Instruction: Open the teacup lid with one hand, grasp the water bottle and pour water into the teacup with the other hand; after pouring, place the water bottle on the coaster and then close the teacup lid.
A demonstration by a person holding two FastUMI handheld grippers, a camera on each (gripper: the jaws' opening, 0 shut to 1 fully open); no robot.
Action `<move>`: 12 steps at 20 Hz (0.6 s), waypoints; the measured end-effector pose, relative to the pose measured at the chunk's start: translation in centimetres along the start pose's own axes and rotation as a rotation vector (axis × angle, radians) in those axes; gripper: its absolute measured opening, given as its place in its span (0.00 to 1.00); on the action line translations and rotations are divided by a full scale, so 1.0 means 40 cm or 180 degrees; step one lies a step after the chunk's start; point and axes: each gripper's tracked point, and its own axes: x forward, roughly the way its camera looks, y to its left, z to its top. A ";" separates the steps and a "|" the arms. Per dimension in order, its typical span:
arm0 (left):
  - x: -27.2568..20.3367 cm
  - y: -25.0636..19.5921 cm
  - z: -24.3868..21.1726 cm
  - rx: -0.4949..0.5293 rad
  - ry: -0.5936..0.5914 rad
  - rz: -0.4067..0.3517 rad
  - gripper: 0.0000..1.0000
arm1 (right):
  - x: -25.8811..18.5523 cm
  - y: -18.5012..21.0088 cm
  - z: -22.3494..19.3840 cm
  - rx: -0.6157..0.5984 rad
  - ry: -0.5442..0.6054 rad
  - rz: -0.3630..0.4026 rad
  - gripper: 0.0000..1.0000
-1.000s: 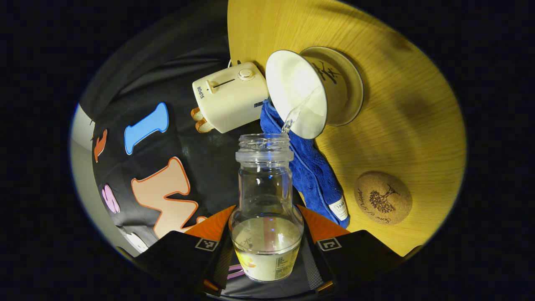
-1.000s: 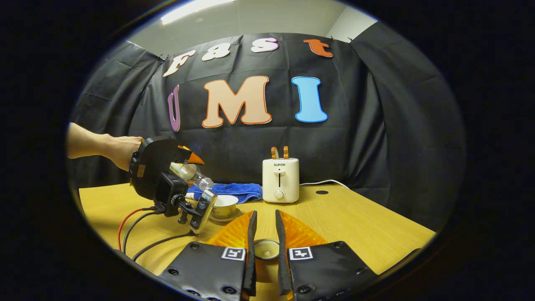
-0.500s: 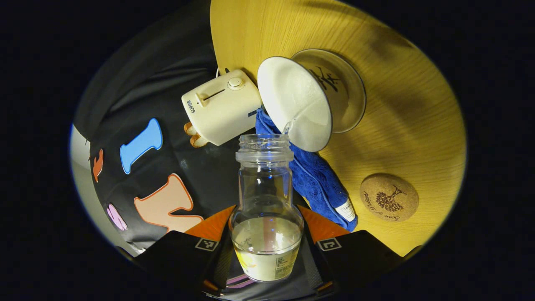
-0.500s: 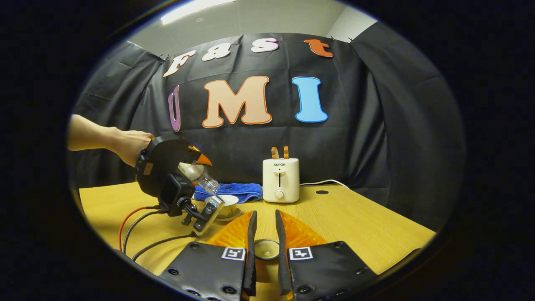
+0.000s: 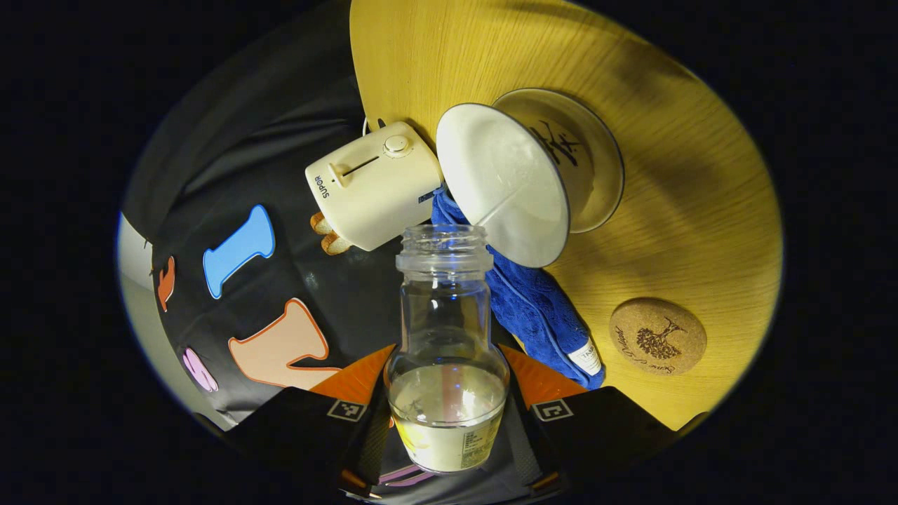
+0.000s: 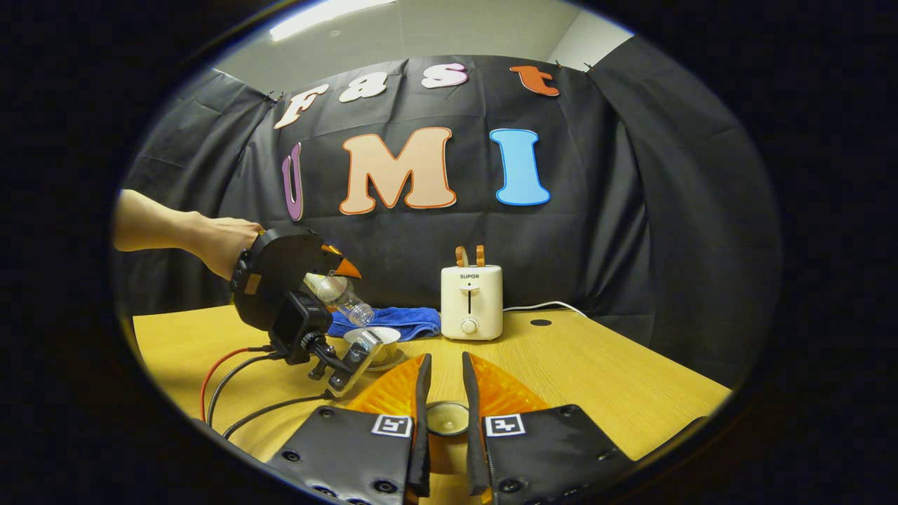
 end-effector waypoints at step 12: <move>0.014 -0.038 0.005 -0.0839 -0.0127 -0.0026 0.69 | 0.000 -0.001 -0.001 0.0001 -0.0001 0.0004 0.23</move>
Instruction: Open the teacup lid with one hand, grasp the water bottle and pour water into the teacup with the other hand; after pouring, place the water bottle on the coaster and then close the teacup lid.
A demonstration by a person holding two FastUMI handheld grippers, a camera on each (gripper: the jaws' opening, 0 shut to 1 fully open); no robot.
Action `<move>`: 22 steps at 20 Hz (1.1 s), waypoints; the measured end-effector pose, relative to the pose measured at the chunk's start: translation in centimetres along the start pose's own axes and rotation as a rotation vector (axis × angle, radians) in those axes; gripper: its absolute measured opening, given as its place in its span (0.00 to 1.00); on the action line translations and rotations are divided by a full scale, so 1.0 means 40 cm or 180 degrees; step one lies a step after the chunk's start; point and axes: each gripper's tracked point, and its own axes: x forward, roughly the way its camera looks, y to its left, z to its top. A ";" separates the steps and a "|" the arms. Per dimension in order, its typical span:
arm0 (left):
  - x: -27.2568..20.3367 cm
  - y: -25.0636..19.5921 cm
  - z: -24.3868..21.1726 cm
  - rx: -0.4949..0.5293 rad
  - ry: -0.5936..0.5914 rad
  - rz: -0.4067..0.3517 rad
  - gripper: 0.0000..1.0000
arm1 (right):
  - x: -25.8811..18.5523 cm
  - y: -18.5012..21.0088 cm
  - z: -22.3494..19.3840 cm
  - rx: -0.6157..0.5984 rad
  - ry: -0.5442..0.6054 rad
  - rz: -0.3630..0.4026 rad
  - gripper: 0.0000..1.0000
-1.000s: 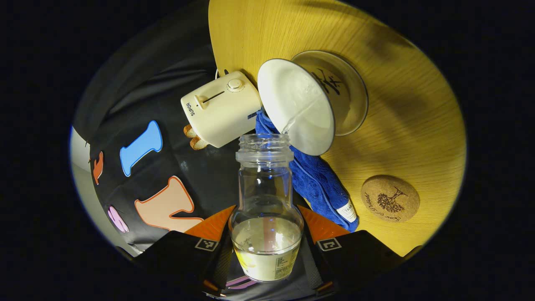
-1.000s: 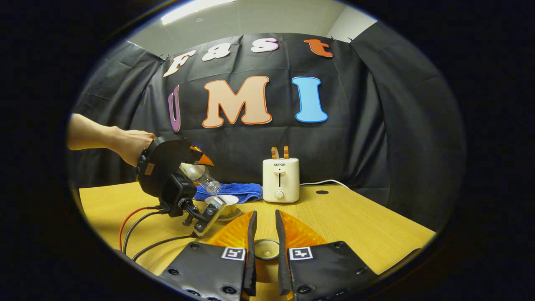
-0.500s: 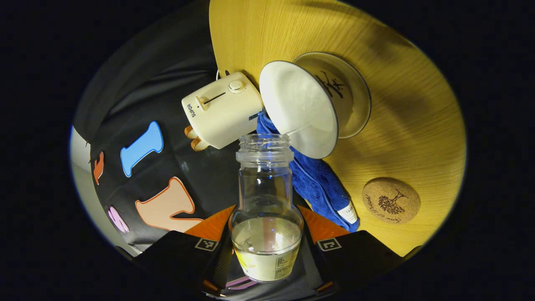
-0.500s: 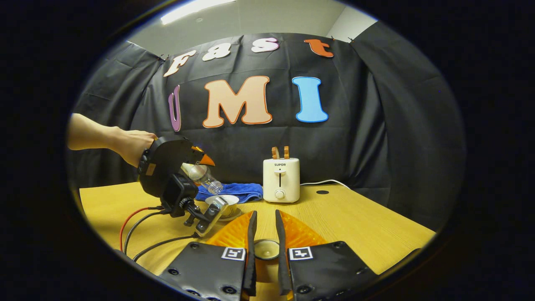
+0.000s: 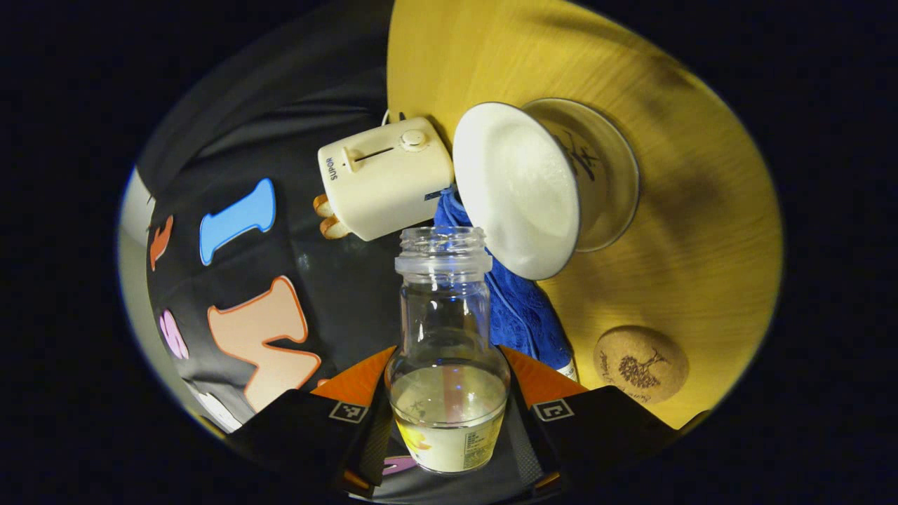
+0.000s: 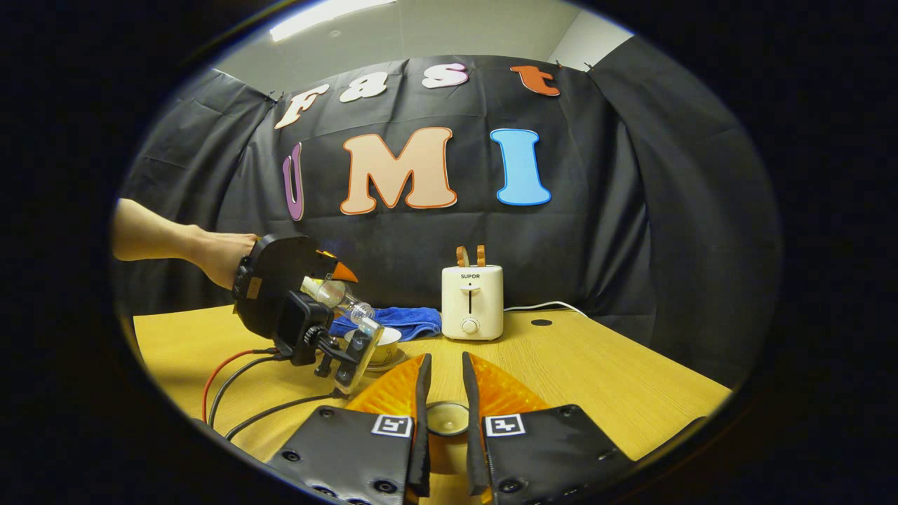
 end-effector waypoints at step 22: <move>0.020 0.022 -0.062 -0.6020 -0.1010 0.0576 0.69 | 0.023 -0.028 0.000 -0.0010 -0.0001 -0.0210 0.24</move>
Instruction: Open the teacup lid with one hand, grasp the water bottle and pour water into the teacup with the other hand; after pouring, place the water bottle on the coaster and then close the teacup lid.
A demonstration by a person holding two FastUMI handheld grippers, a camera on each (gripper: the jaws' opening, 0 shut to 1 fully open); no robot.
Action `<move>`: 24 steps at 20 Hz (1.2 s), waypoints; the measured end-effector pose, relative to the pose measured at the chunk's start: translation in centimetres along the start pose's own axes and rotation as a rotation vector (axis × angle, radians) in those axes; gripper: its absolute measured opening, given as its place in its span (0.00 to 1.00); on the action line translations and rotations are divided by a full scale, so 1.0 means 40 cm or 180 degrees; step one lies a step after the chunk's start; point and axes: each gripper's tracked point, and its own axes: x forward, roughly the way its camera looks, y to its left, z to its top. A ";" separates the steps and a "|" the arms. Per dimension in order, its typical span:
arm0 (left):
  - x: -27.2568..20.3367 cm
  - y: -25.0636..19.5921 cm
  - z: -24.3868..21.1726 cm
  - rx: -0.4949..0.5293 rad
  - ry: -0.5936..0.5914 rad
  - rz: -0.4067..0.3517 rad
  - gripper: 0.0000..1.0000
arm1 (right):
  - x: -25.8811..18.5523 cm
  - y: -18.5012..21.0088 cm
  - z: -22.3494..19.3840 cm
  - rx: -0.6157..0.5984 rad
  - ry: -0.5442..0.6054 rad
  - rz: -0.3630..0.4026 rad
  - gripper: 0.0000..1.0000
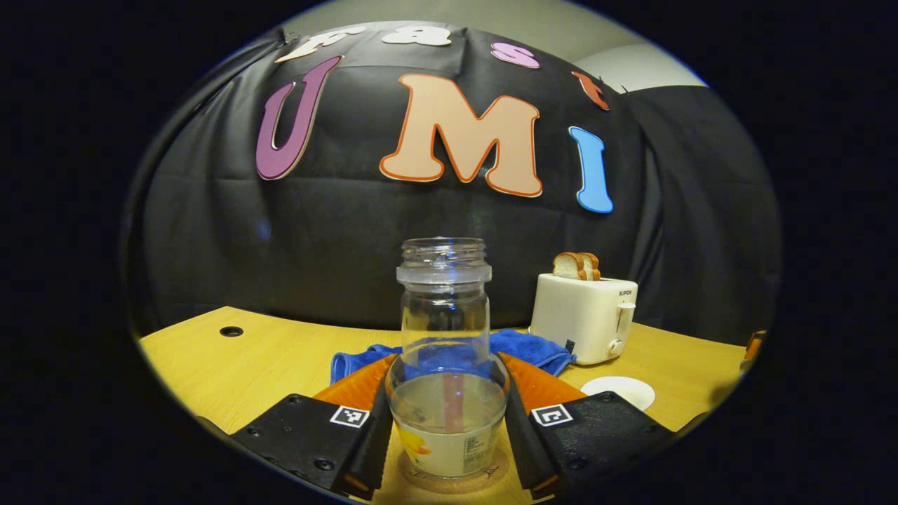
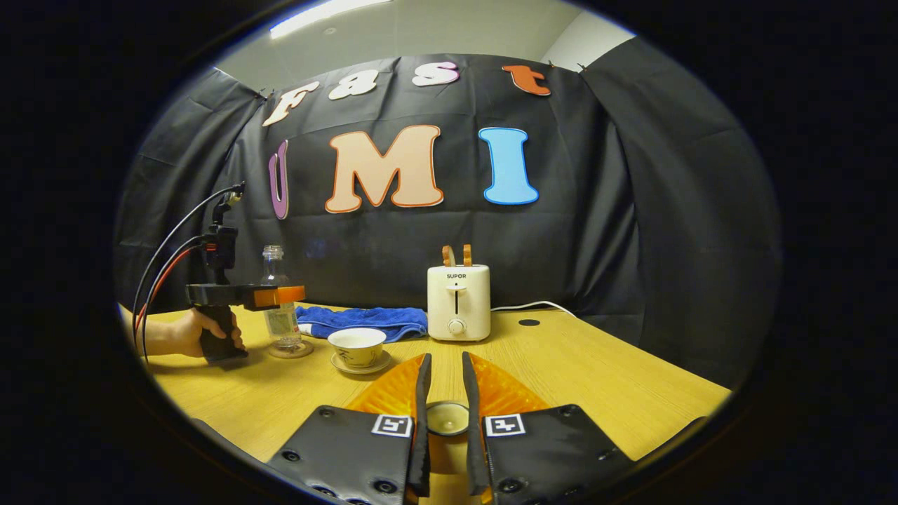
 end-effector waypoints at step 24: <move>-0.008 -0.005 -0.039 0.0337 0.0066 0.0000 0.73 | 0.014 0.002 -0.001 -0.0001 0.0005 -0.0017 0.23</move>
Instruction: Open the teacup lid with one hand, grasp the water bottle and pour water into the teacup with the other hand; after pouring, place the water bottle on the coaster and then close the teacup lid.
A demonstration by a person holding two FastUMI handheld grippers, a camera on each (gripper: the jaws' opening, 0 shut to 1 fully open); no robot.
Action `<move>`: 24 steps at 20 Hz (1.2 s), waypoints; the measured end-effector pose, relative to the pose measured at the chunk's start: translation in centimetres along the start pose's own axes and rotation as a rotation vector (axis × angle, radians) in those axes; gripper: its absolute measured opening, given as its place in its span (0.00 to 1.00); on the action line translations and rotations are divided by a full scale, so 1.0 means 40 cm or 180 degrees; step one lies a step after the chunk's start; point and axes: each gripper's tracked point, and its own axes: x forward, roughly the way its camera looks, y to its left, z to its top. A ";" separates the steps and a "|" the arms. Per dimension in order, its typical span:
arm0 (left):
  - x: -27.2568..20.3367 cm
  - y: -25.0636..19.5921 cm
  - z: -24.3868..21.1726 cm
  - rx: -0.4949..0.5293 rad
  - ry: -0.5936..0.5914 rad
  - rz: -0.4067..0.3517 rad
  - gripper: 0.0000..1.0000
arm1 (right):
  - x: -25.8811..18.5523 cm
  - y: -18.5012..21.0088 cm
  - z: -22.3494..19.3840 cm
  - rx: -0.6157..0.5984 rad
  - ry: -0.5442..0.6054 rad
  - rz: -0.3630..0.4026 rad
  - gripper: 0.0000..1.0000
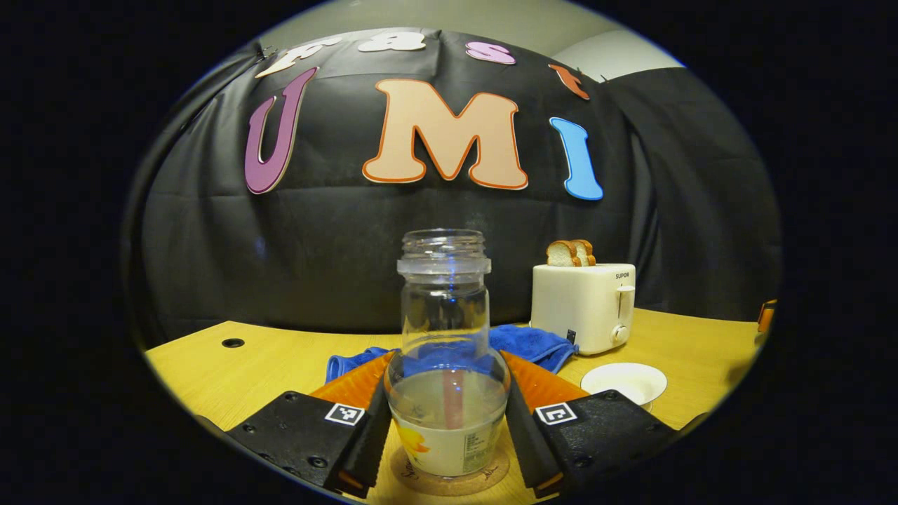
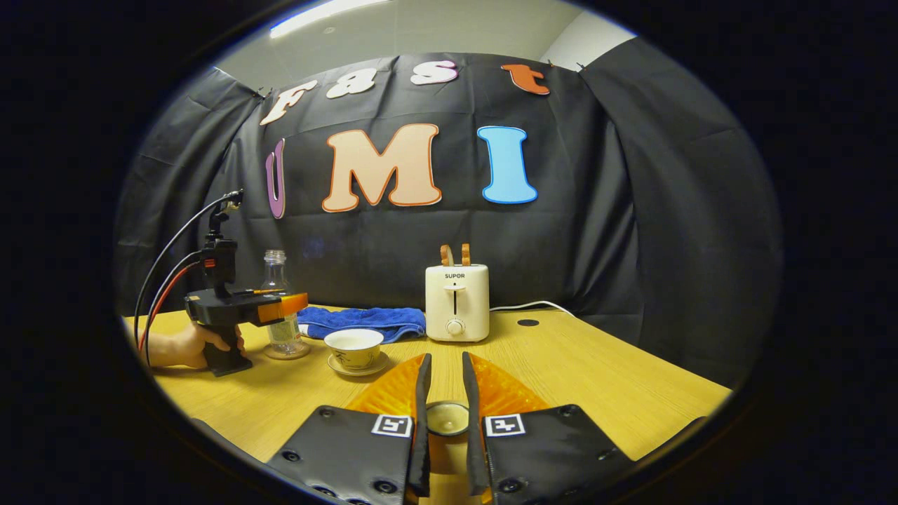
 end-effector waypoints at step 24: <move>-0.181 0.053 0.012 -0.0044 -0.0010 0.0187 0.99 | 0.124 0.108 0.011 0.0128 -0.0050 0.0514 0.23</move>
